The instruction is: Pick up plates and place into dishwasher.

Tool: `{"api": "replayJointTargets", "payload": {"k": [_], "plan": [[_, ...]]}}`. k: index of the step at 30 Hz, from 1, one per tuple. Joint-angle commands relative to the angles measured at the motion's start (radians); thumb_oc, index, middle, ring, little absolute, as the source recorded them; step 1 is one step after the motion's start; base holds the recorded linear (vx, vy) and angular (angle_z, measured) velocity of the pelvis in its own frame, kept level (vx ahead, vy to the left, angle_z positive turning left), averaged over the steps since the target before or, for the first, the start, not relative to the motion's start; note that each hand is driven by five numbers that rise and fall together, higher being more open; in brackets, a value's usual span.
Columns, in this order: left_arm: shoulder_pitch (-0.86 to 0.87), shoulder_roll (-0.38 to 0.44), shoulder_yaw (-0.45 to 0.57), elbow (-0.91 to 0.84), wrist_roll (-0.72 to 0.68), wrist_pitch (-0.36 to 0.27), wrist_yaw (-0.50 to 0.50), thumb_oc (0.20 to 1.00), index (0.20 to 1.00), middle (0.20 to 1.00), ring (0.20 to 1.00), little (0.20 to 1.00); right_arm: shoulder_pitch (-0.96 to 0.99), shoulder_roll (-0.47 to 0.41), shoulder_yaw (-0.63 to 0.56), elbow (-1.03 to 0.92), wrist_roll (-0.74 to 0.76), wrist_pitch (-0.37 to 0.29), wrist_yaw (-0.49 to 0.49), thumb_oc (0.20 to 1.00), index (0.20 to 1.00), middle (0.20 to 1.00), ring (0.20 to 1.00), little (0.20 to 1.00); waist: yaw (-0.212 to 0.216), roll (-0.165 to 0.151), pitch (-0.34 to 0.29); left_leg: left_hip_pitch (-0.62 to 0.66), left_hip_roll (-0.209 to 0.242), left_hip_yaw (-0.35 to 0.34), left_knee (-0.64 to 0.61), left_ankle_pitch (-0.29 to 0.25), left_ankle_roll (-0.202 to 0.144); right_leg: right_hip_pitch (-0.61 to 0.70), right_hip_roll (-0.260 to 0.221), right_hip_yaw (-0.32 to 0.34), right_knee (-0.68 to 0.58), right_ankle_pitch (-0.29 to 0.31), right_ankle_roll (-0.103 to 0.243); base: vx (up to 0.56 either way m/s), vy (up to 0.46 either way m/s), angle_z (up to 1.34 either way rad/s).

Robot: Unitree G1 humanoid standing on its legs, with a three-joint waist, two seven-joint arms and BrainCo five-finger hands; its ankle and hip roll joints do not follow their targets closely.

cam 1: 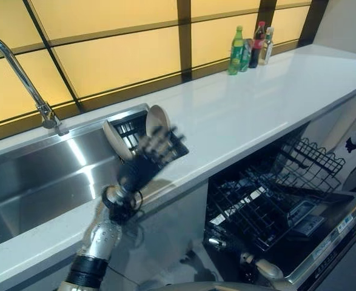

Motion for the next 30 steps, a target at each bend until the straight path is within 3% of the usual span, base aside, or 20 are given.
{"api": "replayJointTargets", "payload": {"k": [1,2,4,5,8,11,15,19,22,26,30], "plan": [[-0.123,0.157,0.096,-0.013,0.431,-0.338,0.519,1.0,1.0,1.0,1.0,1.0,-0.037,0.05,0.027,-0.027,-0.008,-0.039,-0.005,1.0,1.0,1.0,1.0,1.0,0.028,-0.021,0.04,0.025,-0.023,-0.052,0.009,-0.141,-0.01,0.021,-0.086,-0.016,0.014,-0.101,0.089,0.03,0.026,0.09],[-0.155,0.226,0.131,0.02,0.541,-0.35,0.681,1.0,1.0,1.0,1.0,1.0,-0.031,0.044,0.03,-0.035,-0.005,-0.033,-0.012,1.0,1.0,1.0,1.0,1.0,0.029,-0.017,0.035,0.022,-0.025,-0.058,0.009,-0.138,-0.009,0.021,-0.085,-0.018,0.013,-0.103,0.09,0.05,0.033,0.07],[-0.222,0.328,0.198,0.155,0.72,-0.377,0.877,1.0,1.0,1.0,1.0,1.0,-0.029,0.024,0.036,-0.023,0.006,-0.038,-0.005,1.0,1.0,1.0,1.0,1.0,0.029,-0.012,0.027,0.02,-0.025,-0.053,0.009,-0.134,-0.011,0.023,-0.085,-0.027,0.013,-0.106,0.089,0.06,0.037,0.12],[-0.262,0.429,0.195,0.231,0.849,-0.393,1.007,1.0,1.0,1.0,1.0,1.0,-0.035,0.01,0.048,-0.024,0.017,-0.027,-0.009,1.0,1.0,1.0,1.0,1.0,0.028,-0.008,0.021,0.016,-0.024,-0.049,0.009,-0.13,-0.011,0.02,-0.083,-0.029,0.013,-0.105,0.089,0.05,0.027,0.09],[-0.309,0.561,0.146,0.31,1.109,-0.316,1.208,1.0,1.0,1.0,1.0,1.0,-0.041,-0.011,0.068,-0.032,0.04,-0.014,-0.018,1.0,1.0,1.0,1.0,1.0,0.027,-0.007,0.022,0.011,-0.024,-0.043,0.009,-0.124,-0.011,0.018,-0.079,-0.029,0.014,-0.105,0.087,0.04,0.018,0.02],[-0.346,0.678,0.066,0.377,1.347,-0.2,1.31,1.0,1.0,1.0,1.0,1.0,-0.039,-0.031,0.066,-0.026,0.045,-0.009,-0.004,1.0,1.0,1.0,1.0,1.0,0.019,-0.004,0.028,0.01,-0.024,-0.035,0.009,-0.123,-0.008,0.015,-0.076,-0.026,0.015,-0.102,0.089,0.04,0.027,0.03],[-0.406,0.806,-0.067,0.466,1.473,-0.061,1.291,1.0,1.0,1.0,1.0,1.0,-0.029,-0.066,0.06,-0.034,0.051,-0.003,0.017,1.0,1.0,1.0,1.0,1.0,0.002,0.002,0.036,0.009,-0.026,-0.023,0.009,-0.124,-0.006,0.008,-0.074,-0.019,0.014,-0.096,0.096,0.02,0.046,-0.01],[-0.448,0.864,-0.178,0.515,1.586,0.021,1.261,1.0,1.0,1.0,1.0,1.0,-0.026,-0.085,0.054,-0.036,0.051,-0.002,0.026,1.0,1.0,1.0,1.0,1.0,-0.012,0.008,0.044,0.009,-0.028,-0.014,0.009,-0.125,-0.004,0.002,-0.073,-0.012,0.013,-0.091,0.101,0.01,0.055,-0.01],[-0.491,0.887,-0.284,0.568,1.699,0.085,1.185,1.0,1.0,1.0,1.0,1.0,-0.032,-0.102,0.05,-0.035,0.047,0.004,0.031,1.0,1.0,1.0,1.0,1.0,-0.026,0.015,0.05,0.009,-0.029,-0.005,0.009,-0.124,-0.004,-0.004,-0.073,-0.003,0.014,-0.087,0.105,0.01,0.083,0.0],[-0.533,0.886,-0.382,0.627,1.789,0.114,1.095,1.0,1.0,1.0,1.0,1.0,-0.037,-0.123,0.04,-0.041,0.047,0.015,0.036,1.0,1.0,1.0,1.0,1.0,-0.042,0.019,0.055,0.009,-0.032,0.004,0.009,-0.124,-0.002,-0.01,-0.072,0.009,0.014,-0.082,0.109,0.02,0.093,-0.03],[-0.56,0.855,-0.427,0.668,1.819,0.117,1.099,1.0,1.0,1.0,1.0,1.0,-0.039,-0.138,0.034,-0.043,0.04,0.023,0.04,1.0,1.0,1.0,1.0,1.0,-0.055,0.02,0.062,0.008,-0.034,0.014,0.009,-0.124,-0.001,-0.017,-0.073,0.016,0.015,-0.078,0.112,0.01,0.076,-0.06]]}}
